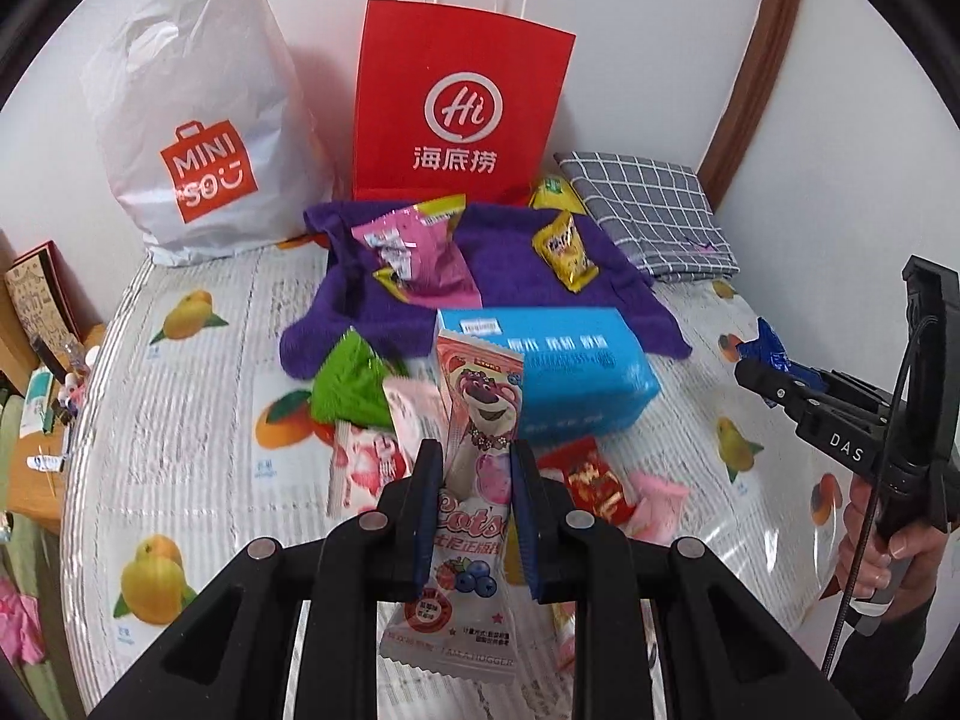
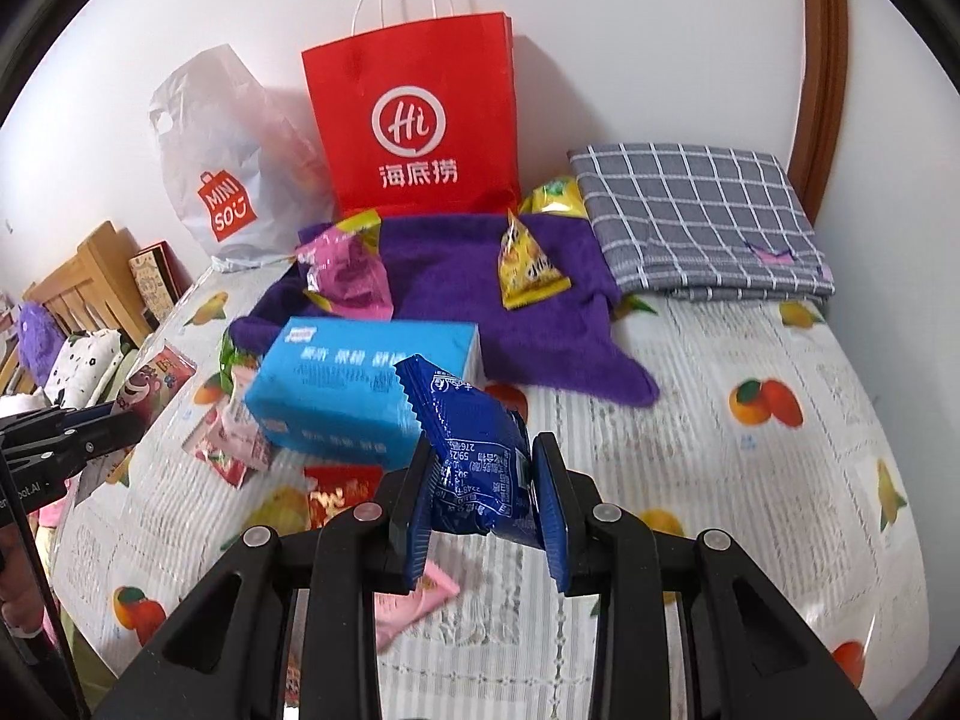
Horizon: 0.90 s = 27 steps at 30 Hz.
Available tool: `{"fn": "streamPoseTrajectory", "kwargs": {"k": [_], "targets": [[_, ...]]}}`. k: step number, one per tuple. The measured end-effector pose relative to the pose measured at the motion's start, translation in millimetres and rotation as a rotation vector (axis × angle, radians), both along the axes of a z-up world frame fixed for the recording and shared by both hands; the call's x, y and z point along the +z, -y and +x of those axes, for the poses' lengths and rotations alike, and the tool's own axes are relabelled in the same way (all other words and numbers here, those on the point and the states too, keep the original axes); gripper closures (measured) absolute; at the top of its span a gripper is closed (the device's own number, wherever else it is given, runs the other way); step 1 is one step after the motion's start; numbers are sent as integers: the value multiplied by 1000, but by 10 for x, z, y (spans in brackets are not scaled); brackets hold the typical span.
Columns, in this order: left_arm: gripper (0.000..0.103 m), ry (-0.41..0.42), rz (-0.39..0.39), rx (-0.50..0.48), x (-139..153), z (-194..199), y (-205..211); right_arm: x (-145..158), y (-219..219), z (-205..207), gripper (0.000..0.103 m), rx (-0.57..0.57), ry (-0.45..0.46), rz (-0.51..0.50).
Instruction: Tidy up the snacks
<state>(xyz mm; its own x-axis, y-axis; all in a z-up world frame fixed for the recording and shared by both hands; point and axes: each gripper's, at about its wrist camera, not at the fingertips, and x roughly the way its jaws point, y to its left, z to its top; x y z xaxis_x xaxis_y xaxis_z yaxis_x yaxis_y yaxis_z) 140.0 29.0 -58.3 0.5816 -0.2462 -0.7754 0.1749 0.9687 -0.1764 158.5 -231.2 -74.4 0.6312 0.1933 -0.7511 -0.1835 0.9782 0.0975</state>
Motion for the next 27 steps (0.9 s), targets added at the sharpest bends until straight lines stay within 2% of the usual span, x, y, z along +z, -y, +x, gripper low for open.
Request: {"fn": "streamPoseTrajectory", "kwargs": {"k": [13,27], "targets": [[81,21,-14,20,167,551,-48,182,-98,560,72,16,38,-38],[81,2,5,25,94,923,-55,137,-320,1056,72,69,33,-19]]}}
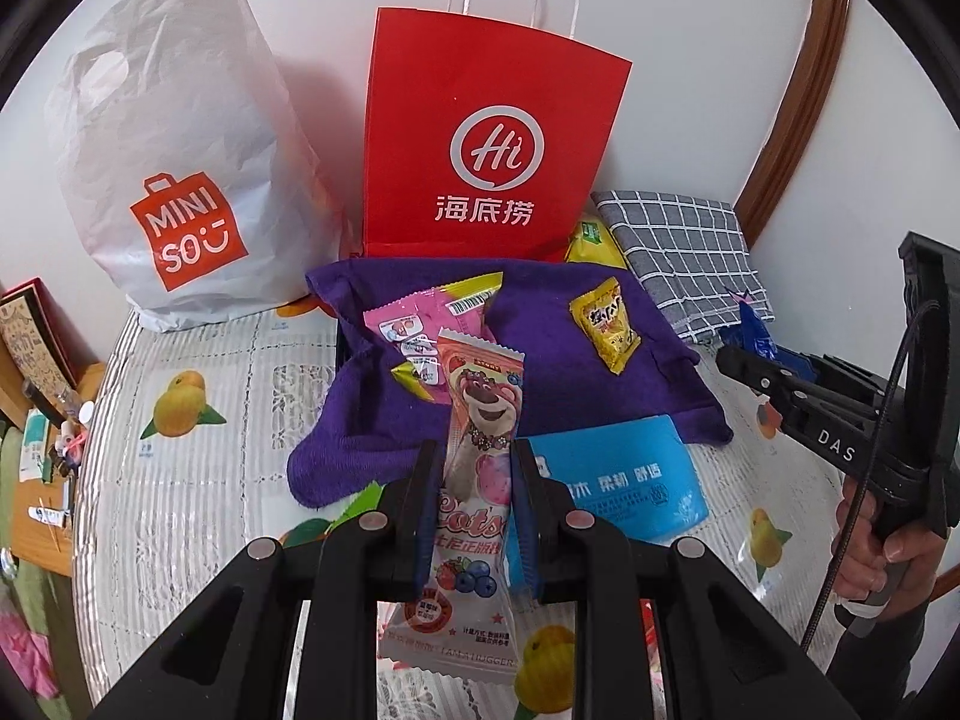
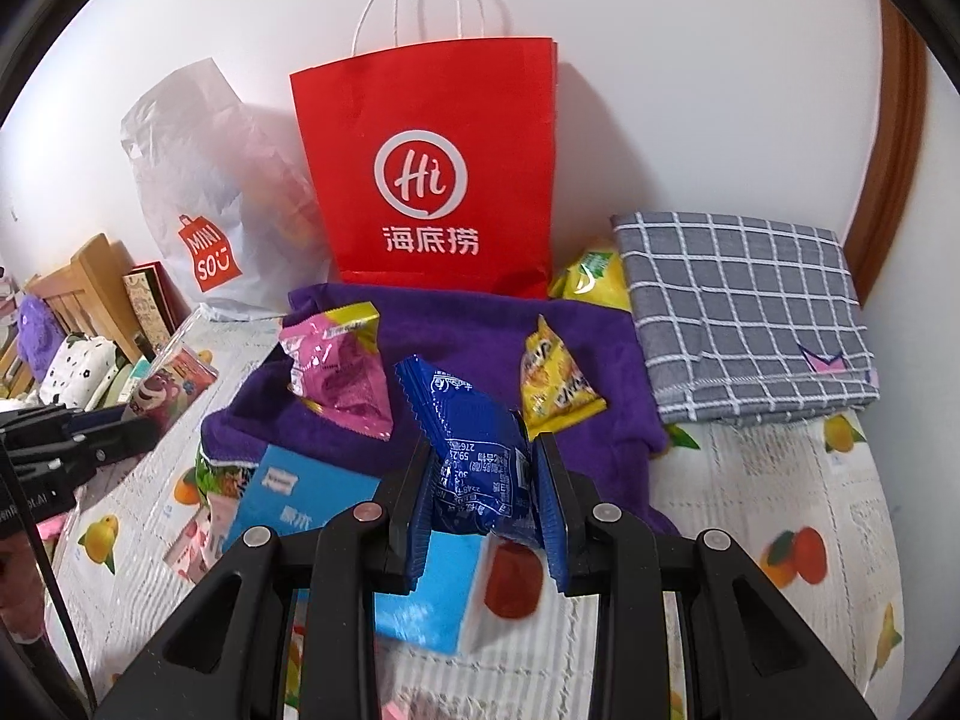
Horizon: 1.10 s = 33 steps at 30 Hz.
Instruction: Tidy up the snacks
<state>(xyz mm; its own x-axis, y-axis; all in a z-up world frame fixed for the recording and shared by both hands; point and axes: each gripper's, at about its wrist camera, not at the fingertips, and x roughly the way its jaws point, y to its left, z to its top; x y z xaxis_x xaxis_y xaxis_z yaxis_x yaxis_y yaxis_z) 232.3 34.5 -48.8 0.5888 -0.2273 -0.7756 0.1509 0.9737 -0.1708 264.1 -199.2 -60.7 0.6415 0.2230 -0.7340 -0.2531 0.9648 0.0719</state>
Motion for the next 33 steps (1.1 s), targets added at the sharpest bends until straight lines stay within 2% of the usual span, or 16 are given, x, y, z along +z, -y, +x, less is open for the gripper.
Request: {"fn": "streamPoseTrajectory", "kwargs": {"k": [23,33], "targets": [[81,-21,18,13,-128,394,41,-44,-307,598,72,73,19,-4],[81,-42,16,20,-233,552,34,-218,-291,749,72,81,-7,-14]]}}
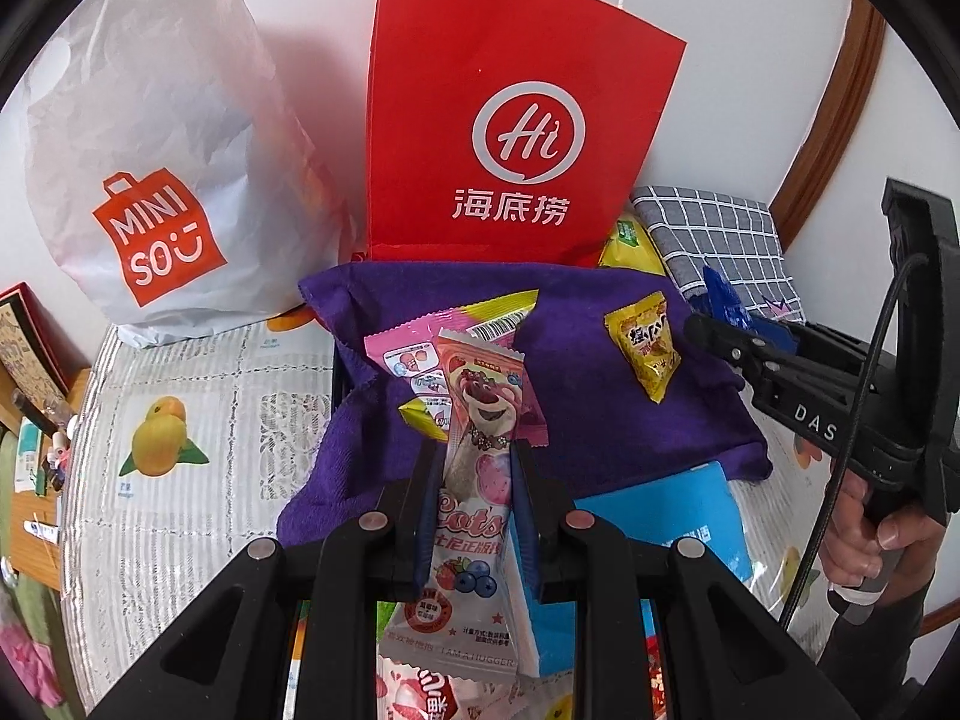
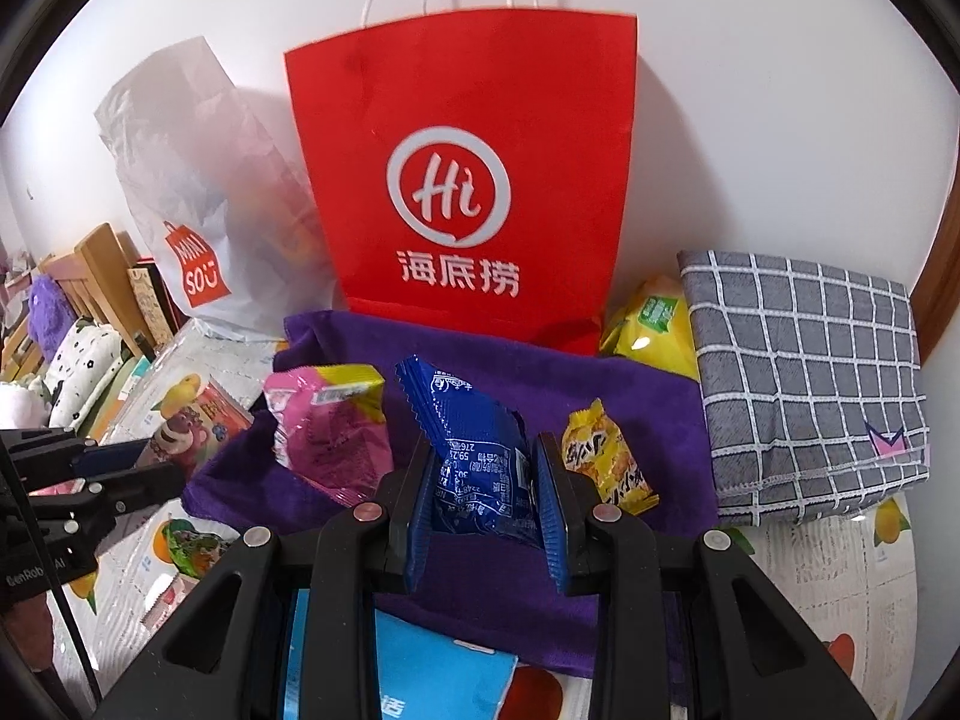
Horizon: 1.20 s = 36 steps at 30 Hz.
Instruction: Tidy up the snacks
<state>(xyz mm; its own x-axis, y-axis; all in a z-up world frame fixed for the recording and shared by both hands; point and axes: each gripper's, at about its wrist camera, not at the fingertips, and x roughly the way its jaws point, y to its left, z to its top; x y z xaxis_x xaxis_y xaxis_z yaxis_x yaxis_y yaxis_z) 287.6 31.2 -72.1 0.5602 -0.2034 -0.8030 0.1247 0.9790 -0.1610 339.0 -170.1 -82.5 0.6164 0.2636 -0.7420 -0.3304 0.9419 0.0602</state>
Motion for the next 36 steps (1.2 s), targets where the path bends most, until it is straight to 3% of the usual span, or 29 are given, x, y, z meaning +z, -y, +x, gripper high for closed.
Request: {"fn": "streamPoseTrajectory", "kwargs": {"k": [9,15,22,36], "targets": [[81,-25,19,5,-147,159,-72,-25,113,142,72,-12,-2,-21],[81,-51,-45,4,-249,298,-158,-210,181,287,72,-21,-62,-26],[81,-56,-11,3,-352,467,-49,-334,126,385,72,4,-120,-40],[81,-69,-34,-10,-518,709,84,-625,40,492,72,11,-190,-101]]}}
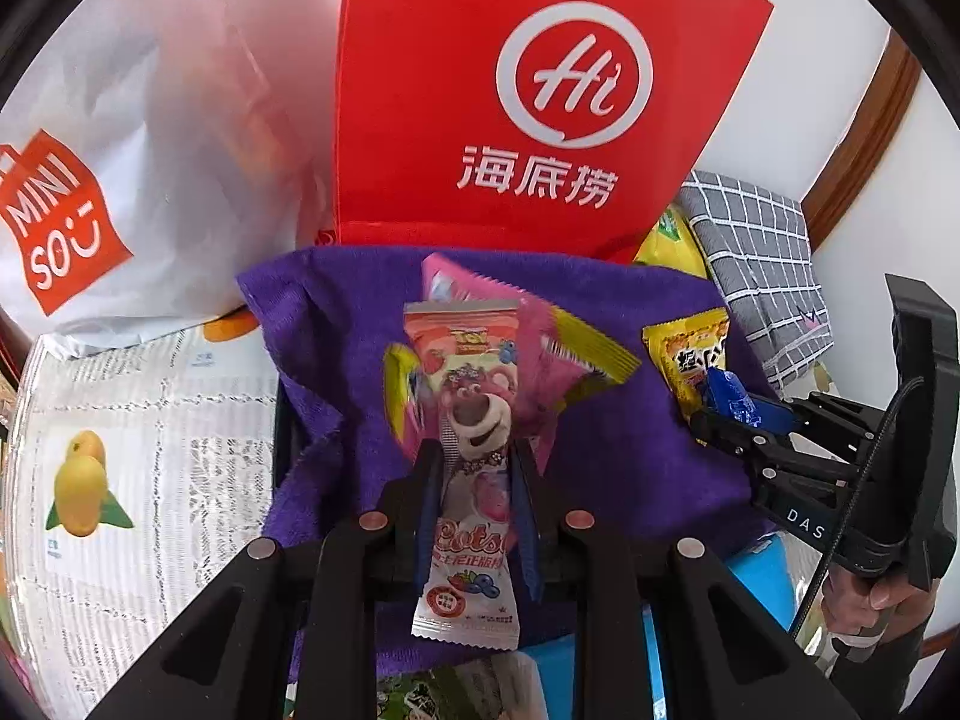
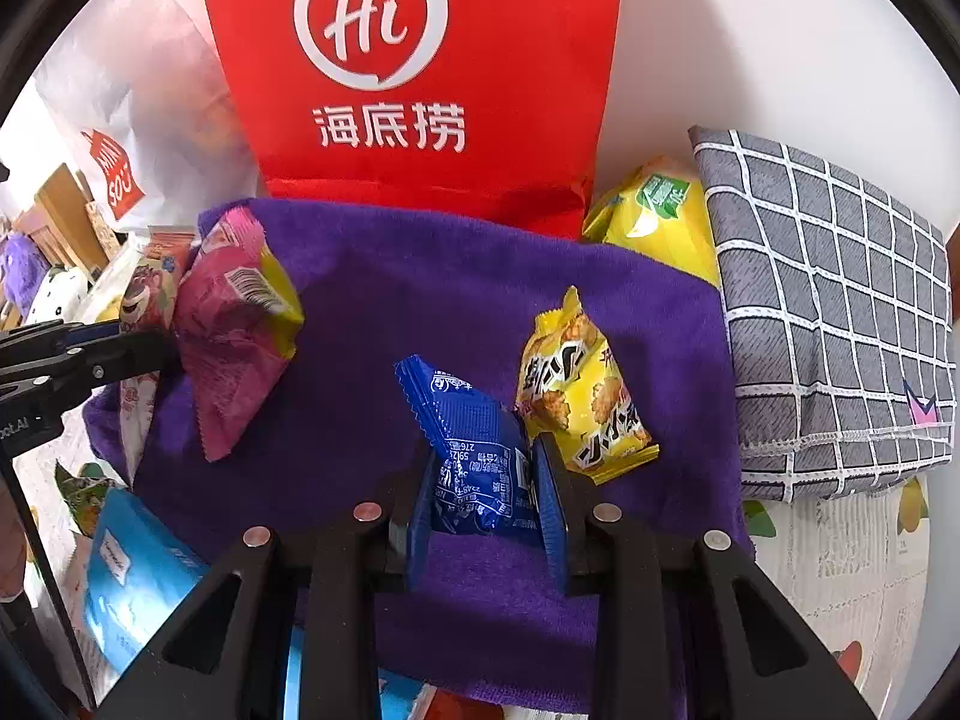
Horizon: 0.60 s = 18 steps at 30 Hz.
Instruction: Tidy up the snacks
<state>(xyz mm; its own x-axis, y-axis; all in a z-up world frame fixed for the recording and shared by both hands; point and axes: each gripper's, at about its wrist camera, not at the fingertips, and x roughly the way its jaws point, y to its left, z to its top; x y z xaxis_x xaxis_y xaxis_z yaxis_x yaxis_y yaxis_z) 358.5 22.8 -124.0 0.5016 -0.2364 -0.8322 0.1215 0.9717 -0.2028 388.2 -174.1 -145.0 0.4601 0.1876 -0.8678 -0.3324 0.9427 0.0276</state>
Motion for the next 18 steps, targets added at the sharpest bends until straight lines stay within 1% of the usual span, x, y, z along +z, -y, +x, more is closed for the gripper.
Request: {"fn": "streamPoseTrajectory", "kwargs": {"k": [5,7,9,11,12,13,14,15,16,18], "targets": [[81,-27,-5,-3,-89,27,-9,-61,12,41,71,-6,-10,-5],[81,-27,-15,-3,-95,23,-18,-65,5,38,71,-12,6,-24],[81,-28,-15,-1,-89,23,-19,-53,3,36,67,-8,18,-34],[80,-31,-9,-3,-84,19,-8,-14,19,18,60,-11,34,-27],[75,-34,-9,-5,-80,12,-7,12,31,6,55,-14,43,-23],[62,-41,-10,-6,-73,1,-6,40,41,-7,51,-18,53,-20],[52,-41,-10,-5,-63,-10,-7,66,52,-14,48,-22,60,-19],[45,-30,-11,-4,-43,-38,-16,91,61,-26,42,-27,65,-17],[44,-9,-6,0,-12,-70,-16,115,73,-21,37,-33,67,-13],[44,-2,9,5,26,-114,-21,165,98,-42,35,-45,75,2]]}}
